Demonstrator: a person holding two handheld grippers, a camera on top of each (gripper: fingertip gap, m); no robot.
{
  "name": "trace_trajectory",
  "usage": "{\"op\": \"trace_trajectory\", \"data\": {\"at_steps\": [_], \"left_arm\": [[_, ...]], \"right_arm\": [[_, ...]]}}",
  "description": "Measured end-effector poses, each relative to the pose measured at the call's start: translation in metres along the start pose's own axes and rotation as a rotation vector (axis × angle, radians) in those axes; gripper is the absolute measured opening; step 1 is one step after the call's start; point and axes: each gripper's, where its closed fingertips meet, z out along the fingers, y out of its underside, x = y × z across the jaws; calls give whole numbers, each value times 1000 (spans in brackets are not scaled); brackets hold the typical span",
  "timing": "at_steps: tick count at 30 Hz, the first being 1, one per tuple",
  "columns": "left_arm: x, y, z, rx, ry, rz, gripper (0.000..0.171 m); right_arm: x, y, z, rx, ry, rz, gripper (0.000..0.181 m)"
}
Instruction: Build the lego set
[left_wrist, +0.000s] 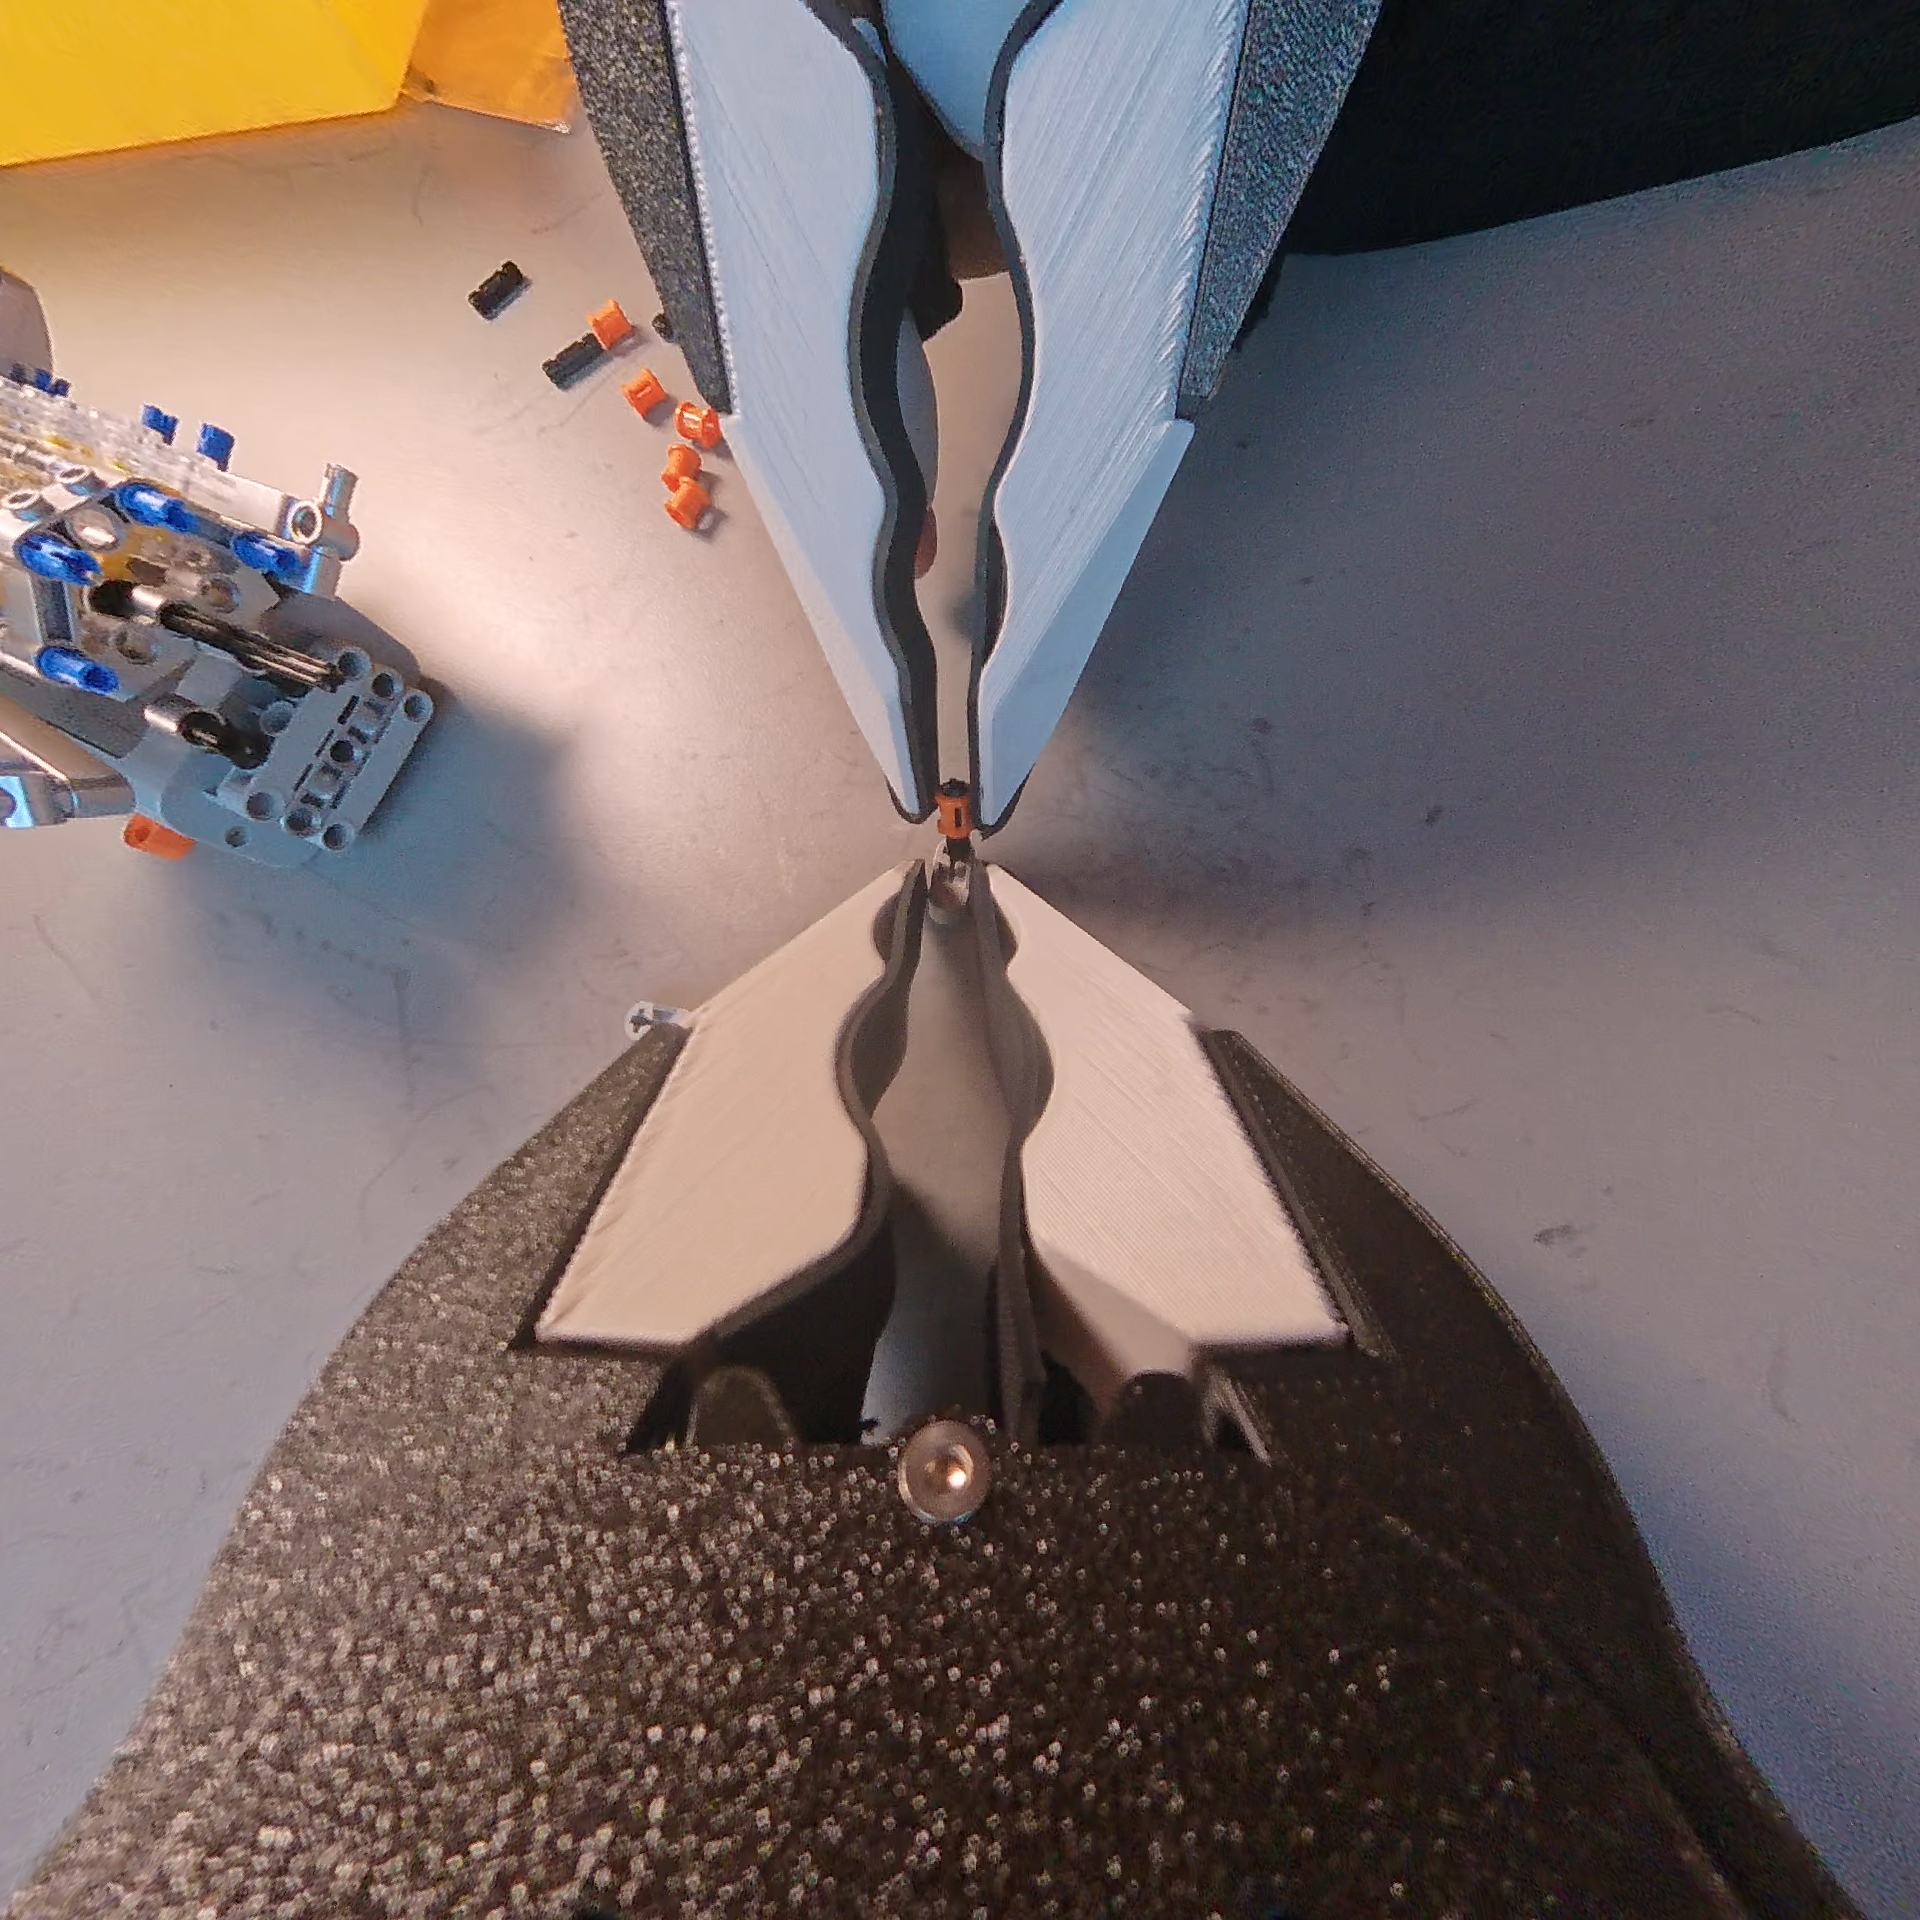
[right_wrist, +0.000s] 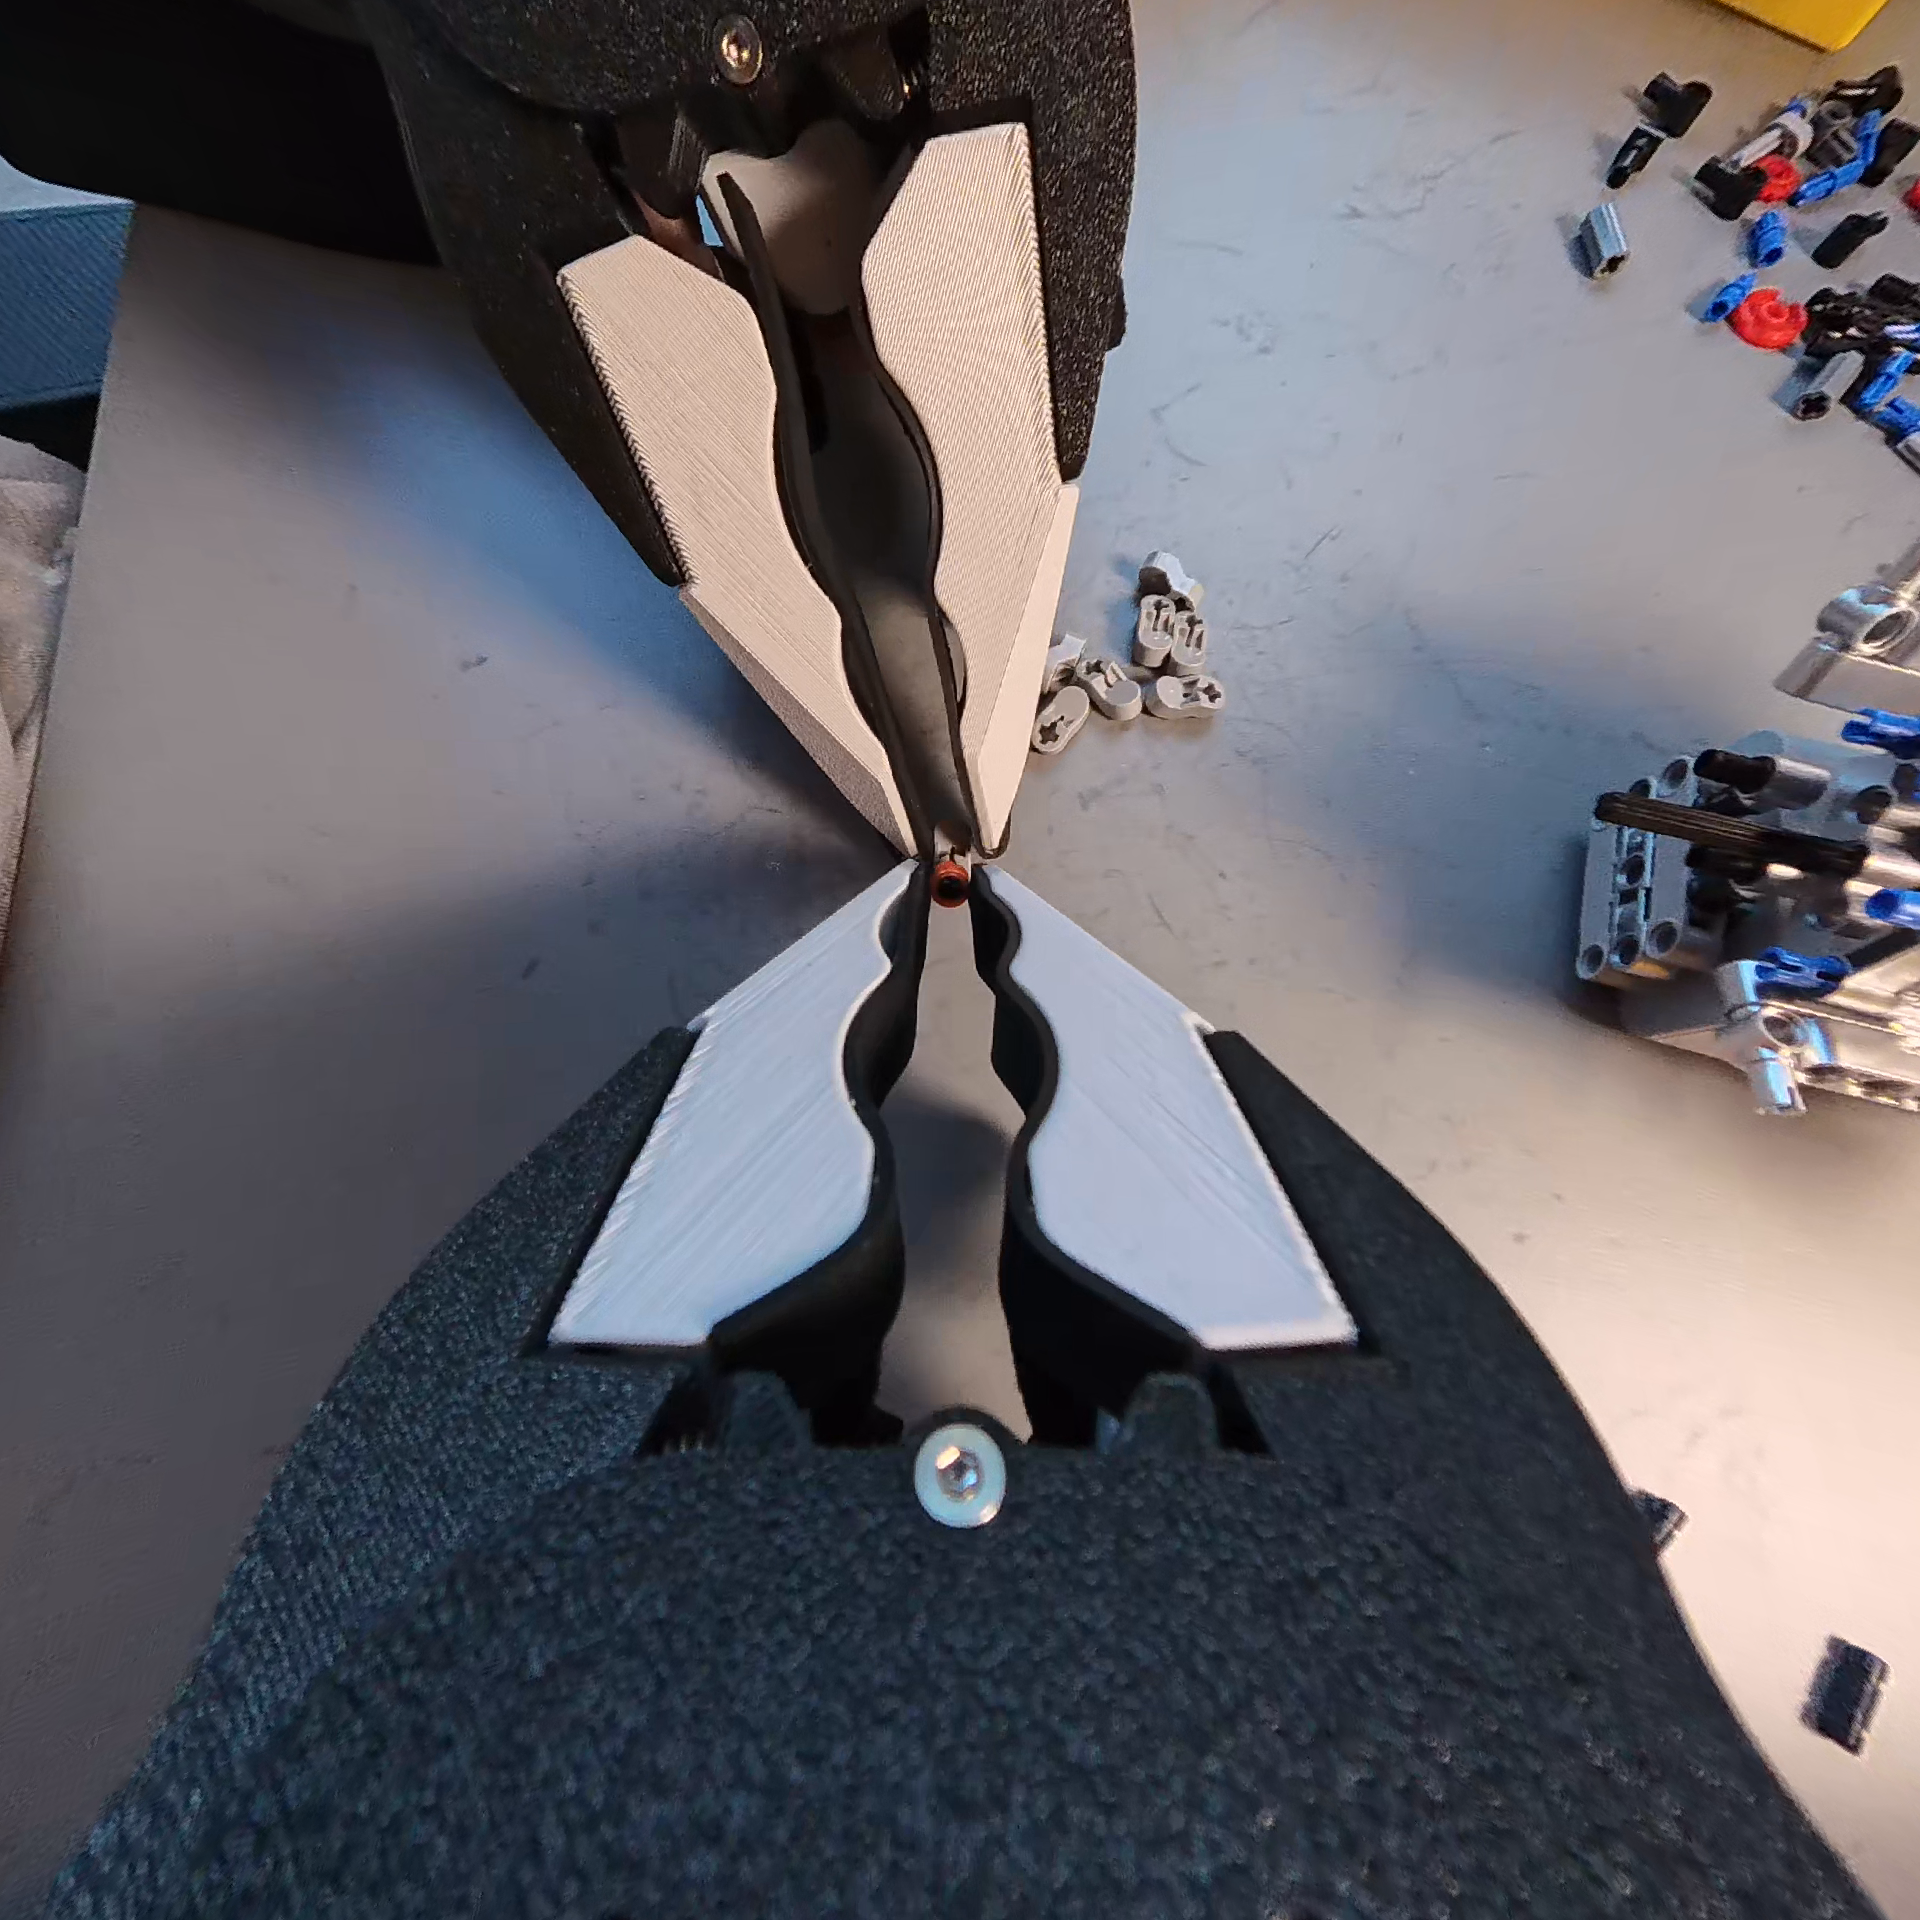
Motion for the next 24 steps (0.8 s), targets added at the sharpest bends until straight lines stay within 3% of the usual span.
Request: {"op": "trace_trajectory", "data": {"at_steps": [24], "left_arm": [[2,0,1,-11,-22,-49,5]], "right_arm": [[2,1,1,-67,71,-45,6]]}}
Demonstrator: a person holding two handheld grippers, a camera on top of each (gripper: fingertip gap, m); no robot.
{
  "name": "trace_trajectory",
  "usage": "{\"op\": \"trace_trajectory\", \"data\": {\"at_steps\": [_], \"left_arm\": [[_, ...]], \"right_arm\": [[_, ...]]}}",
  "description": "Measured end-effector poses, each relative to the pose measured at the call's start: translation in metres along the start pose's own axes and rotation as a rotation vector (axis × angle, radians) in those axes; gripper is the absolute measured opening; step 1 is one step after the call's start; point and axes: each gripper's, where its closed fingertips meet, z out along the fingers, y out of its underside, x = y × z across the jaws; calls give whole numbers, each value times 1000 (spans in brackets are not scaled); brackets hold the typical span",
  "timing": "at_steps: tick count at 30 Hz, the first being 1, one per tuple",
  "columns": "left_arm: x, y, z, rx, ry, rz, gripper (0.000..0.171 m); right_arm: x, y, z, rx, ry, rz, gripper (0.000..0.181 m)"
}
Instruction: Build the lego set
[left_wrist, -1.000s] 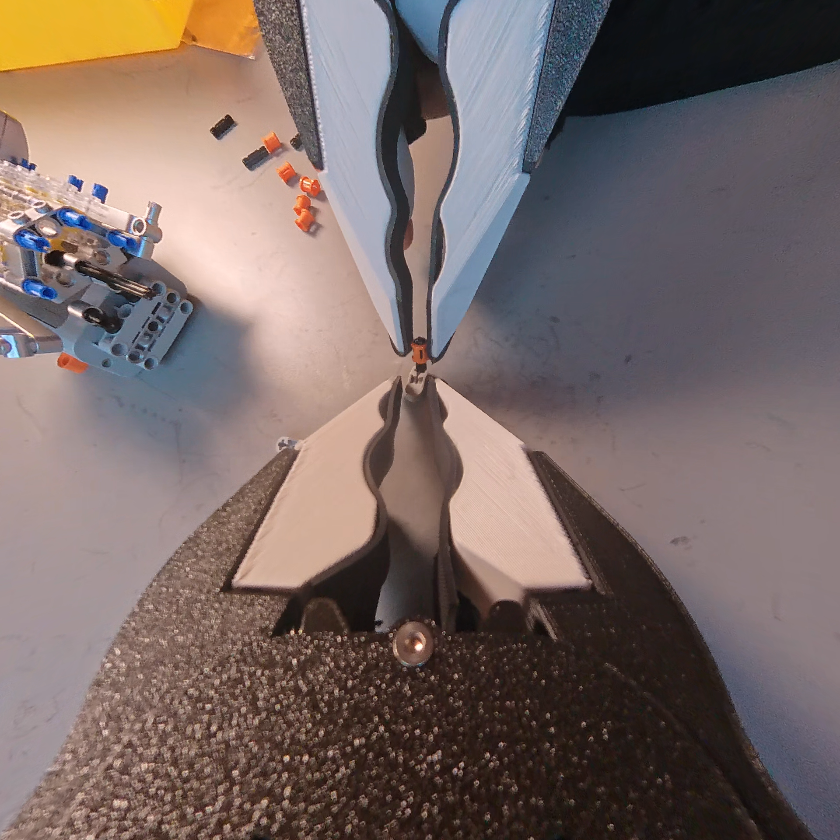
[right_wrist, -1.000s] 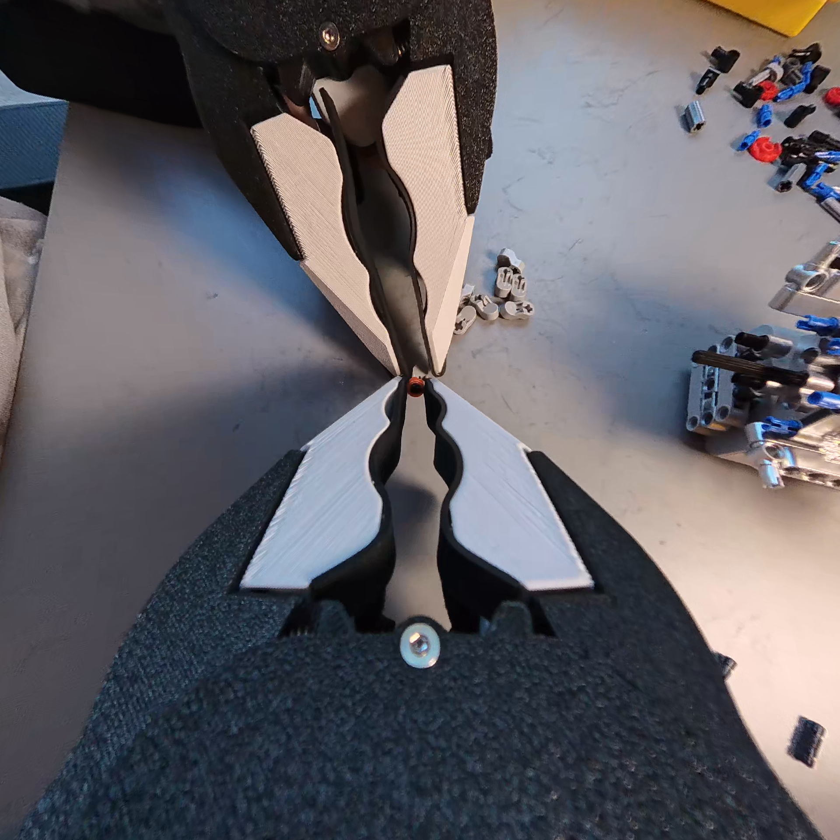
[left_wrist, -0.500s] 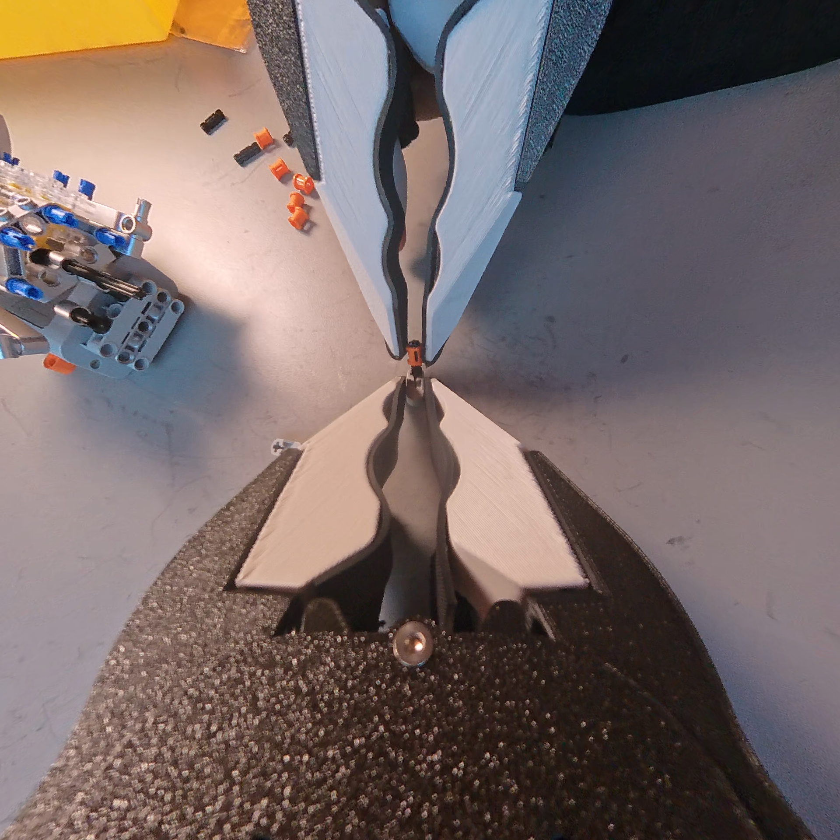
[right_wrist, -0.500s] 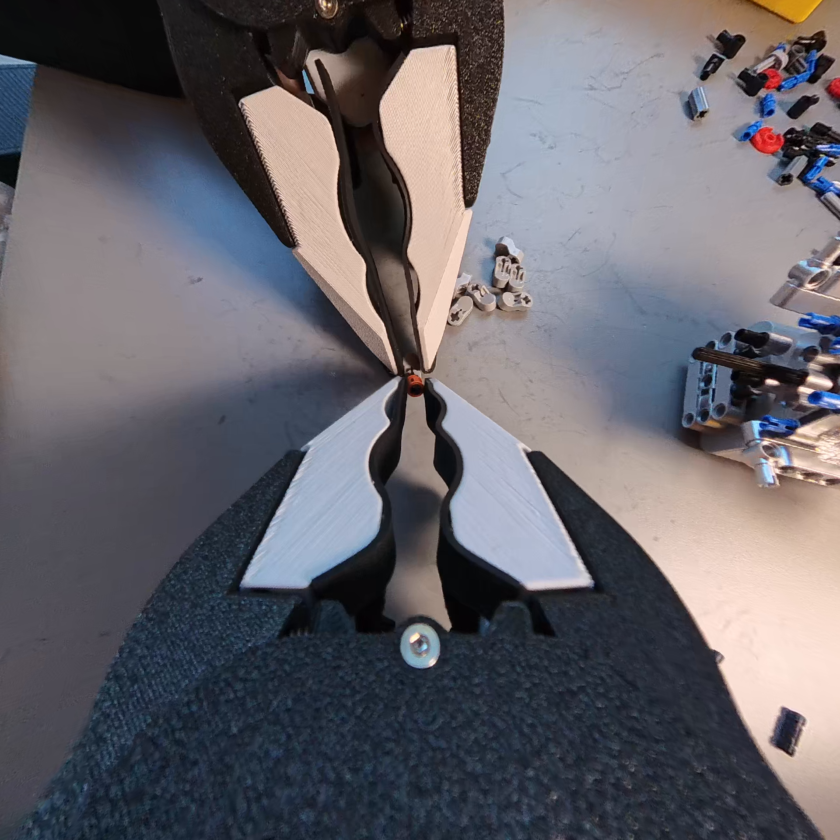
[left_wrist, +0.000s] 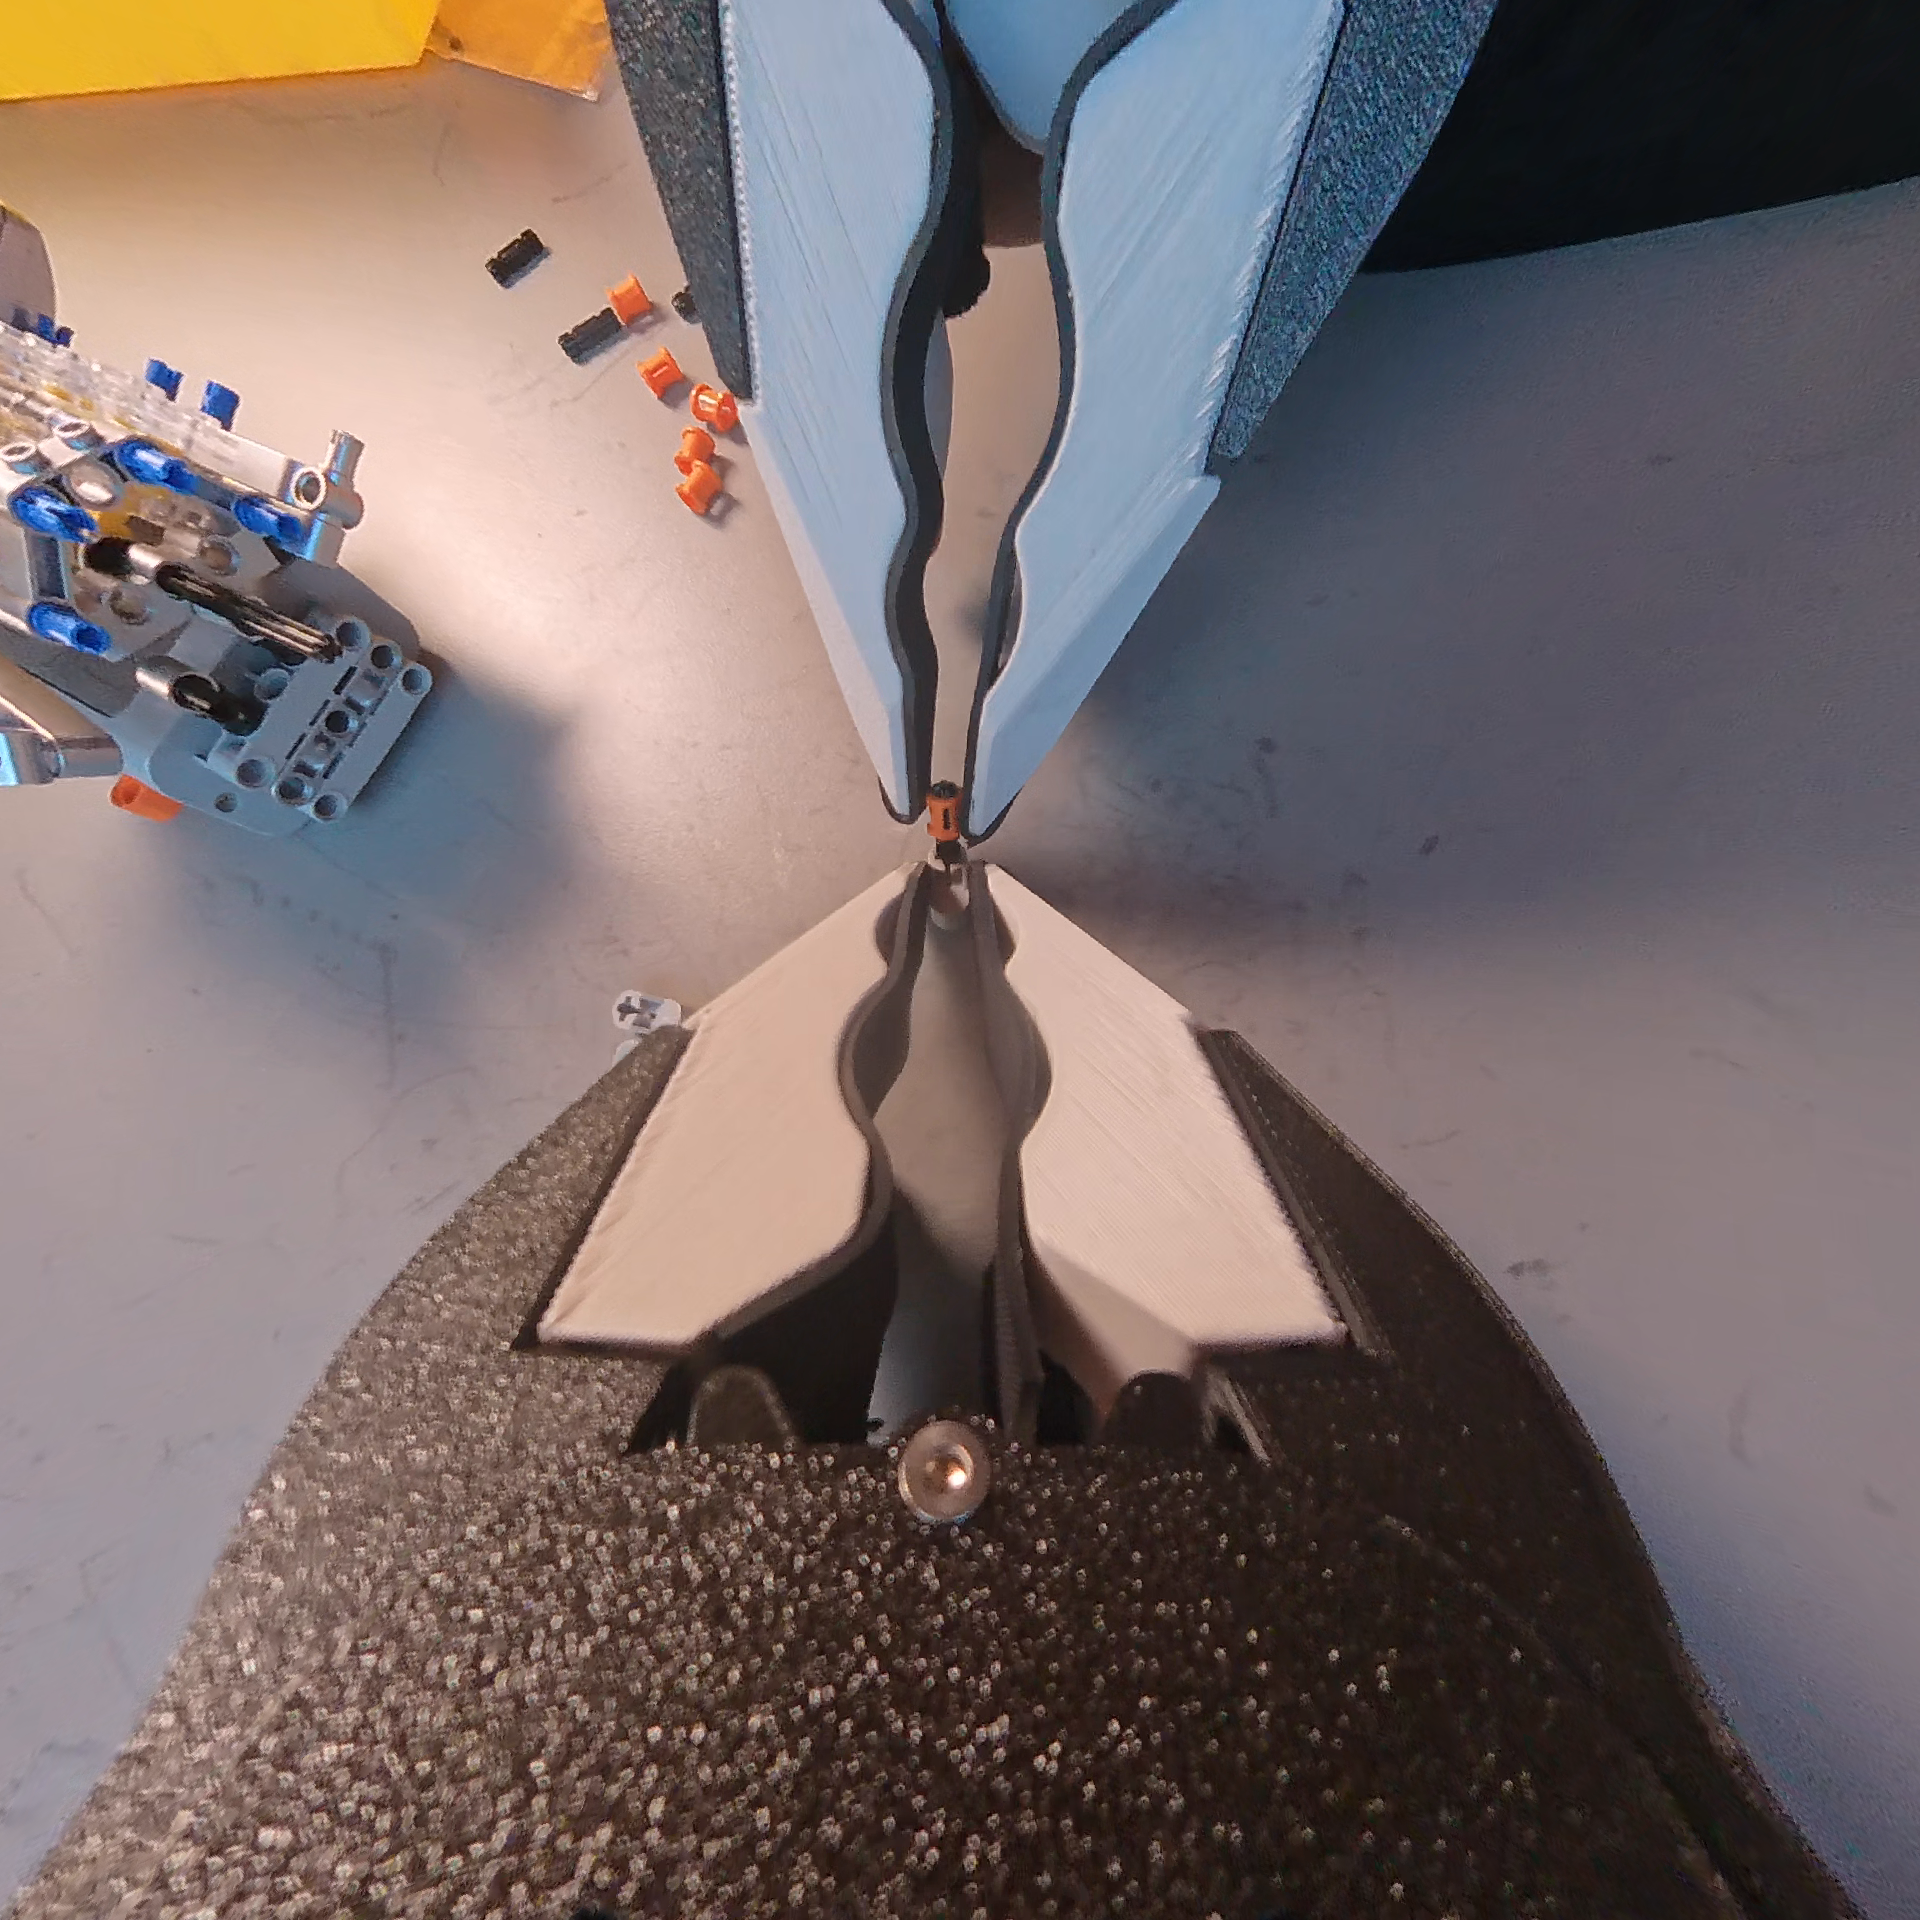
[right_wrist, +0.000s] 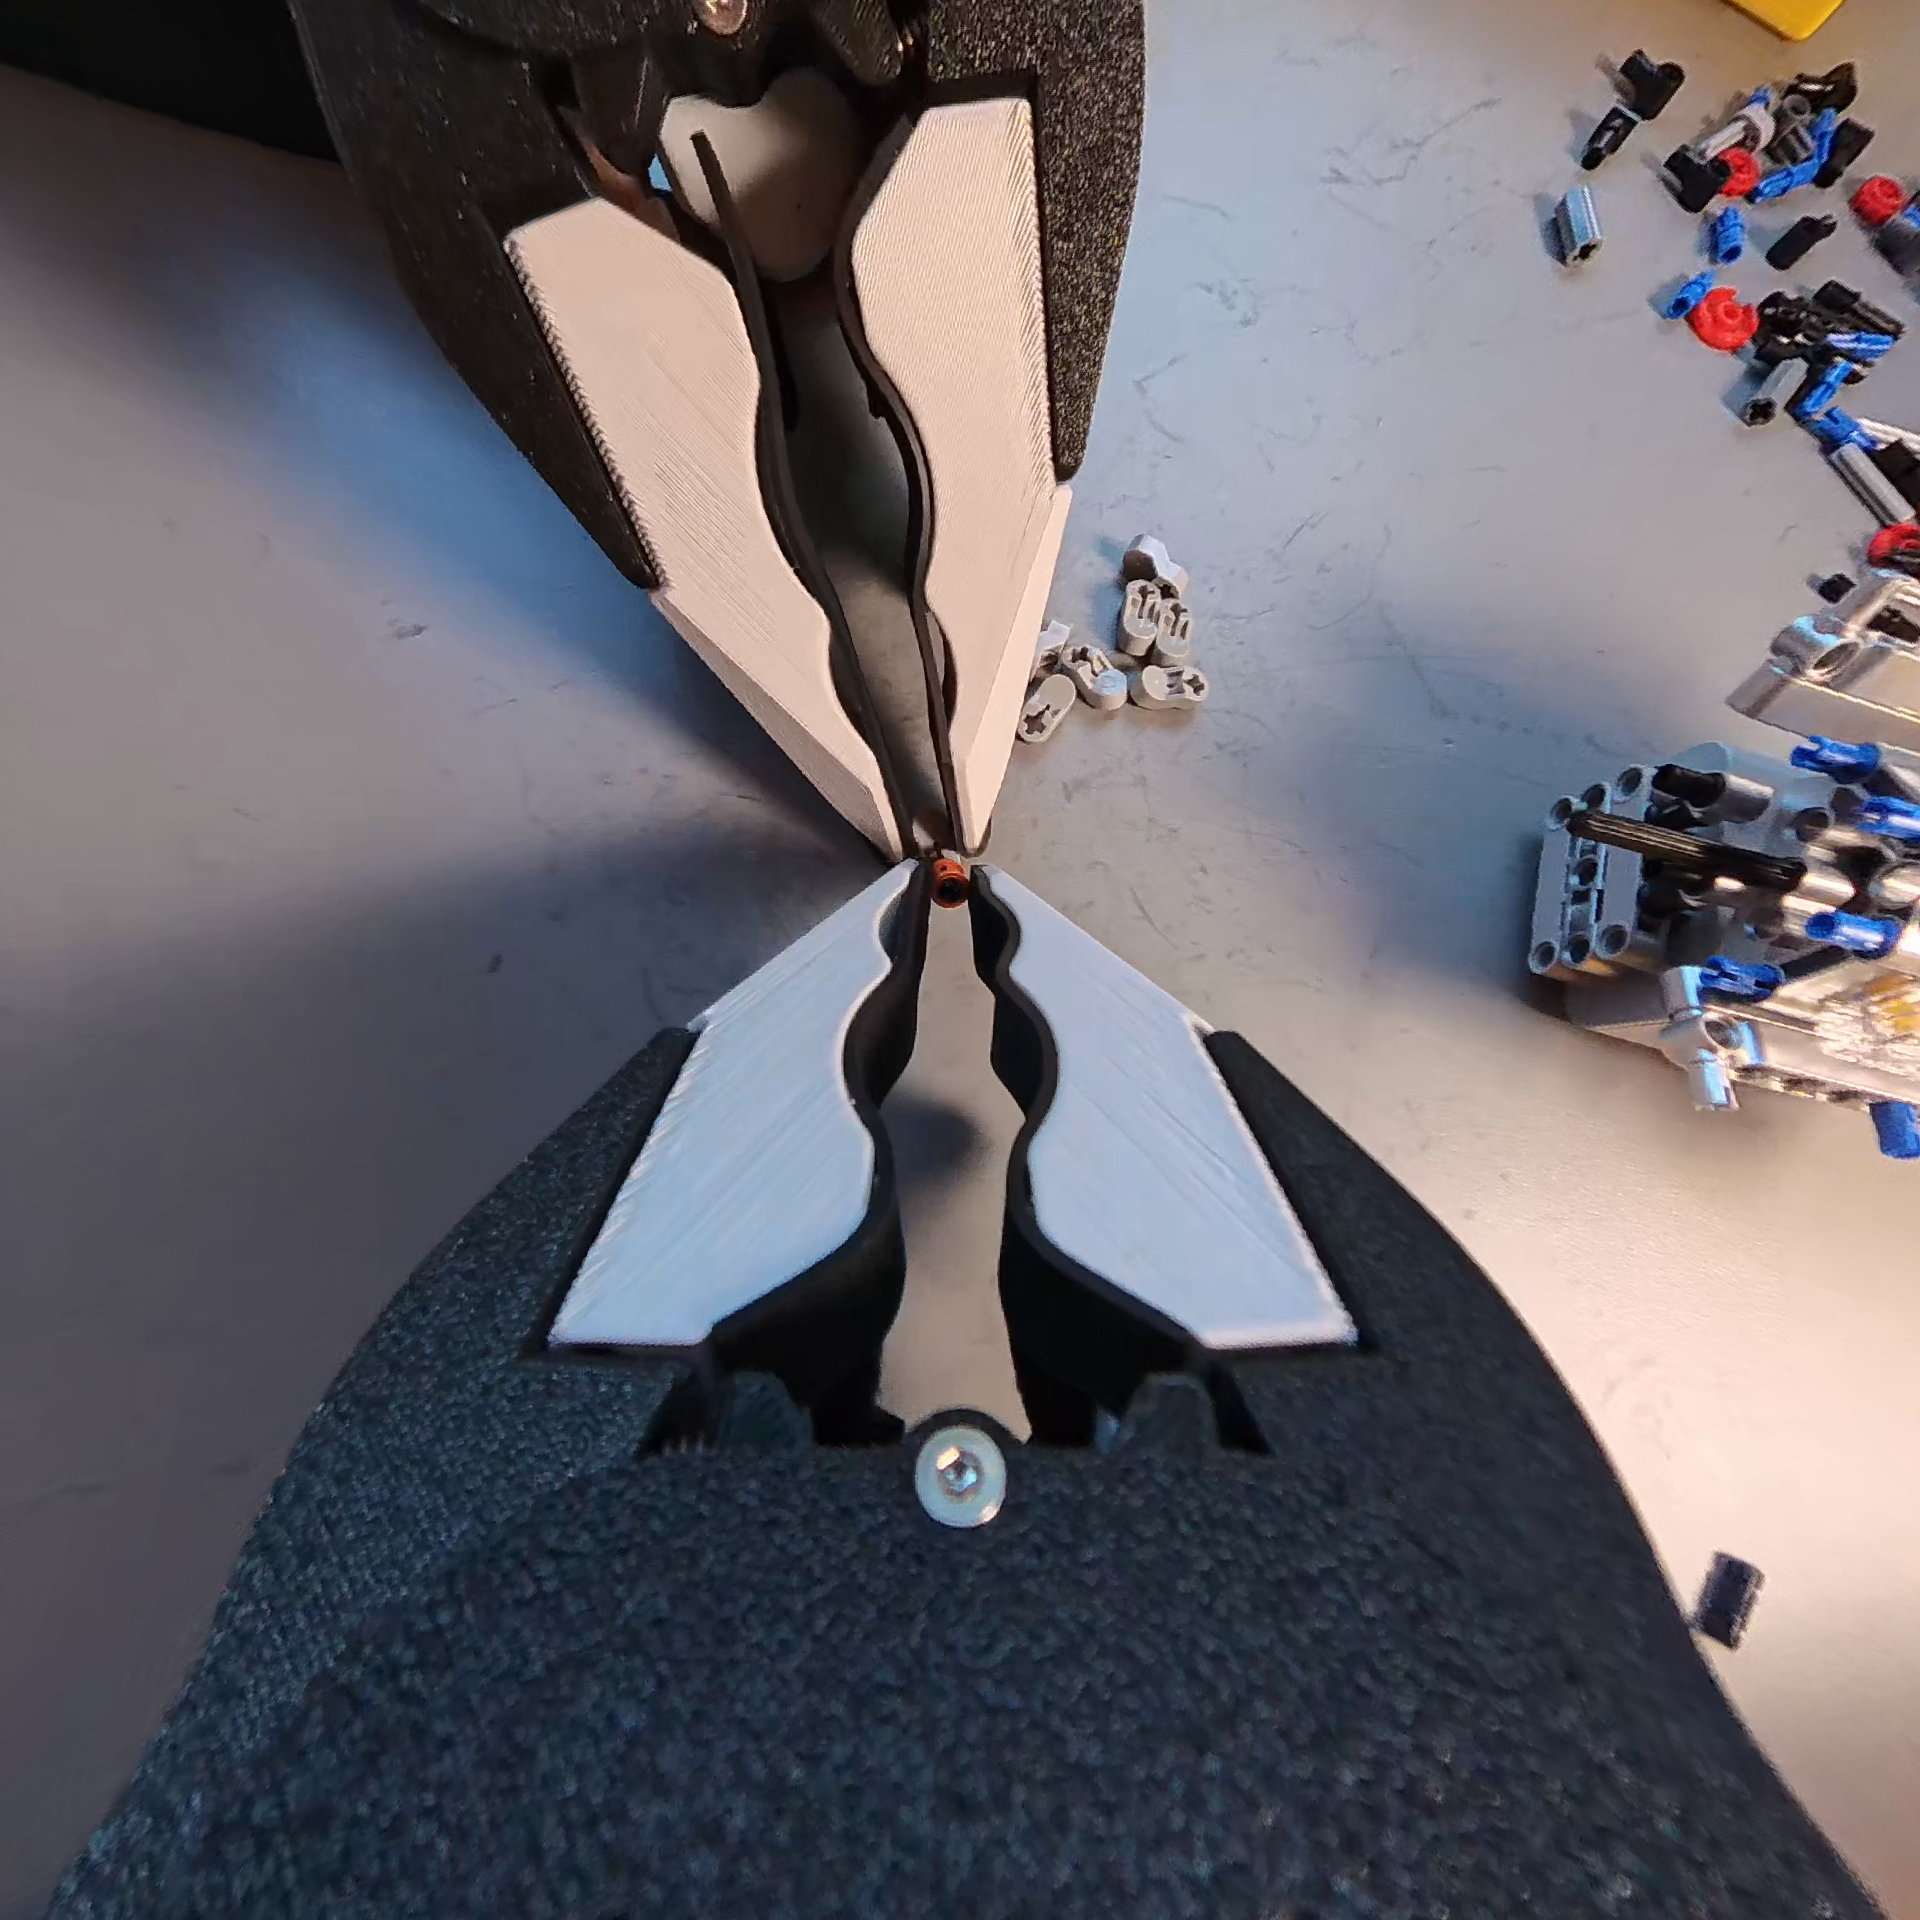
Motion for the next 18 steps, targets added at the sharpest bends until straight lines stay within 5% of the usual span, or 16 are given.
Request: {"op": "trace_trajectory", "data": {"at_steps": [18], "left_arm": [[0,1,-2,-3,-68,-12,5]], "right_arm": [[-2,0,4,-42,-31,94,6]]}}
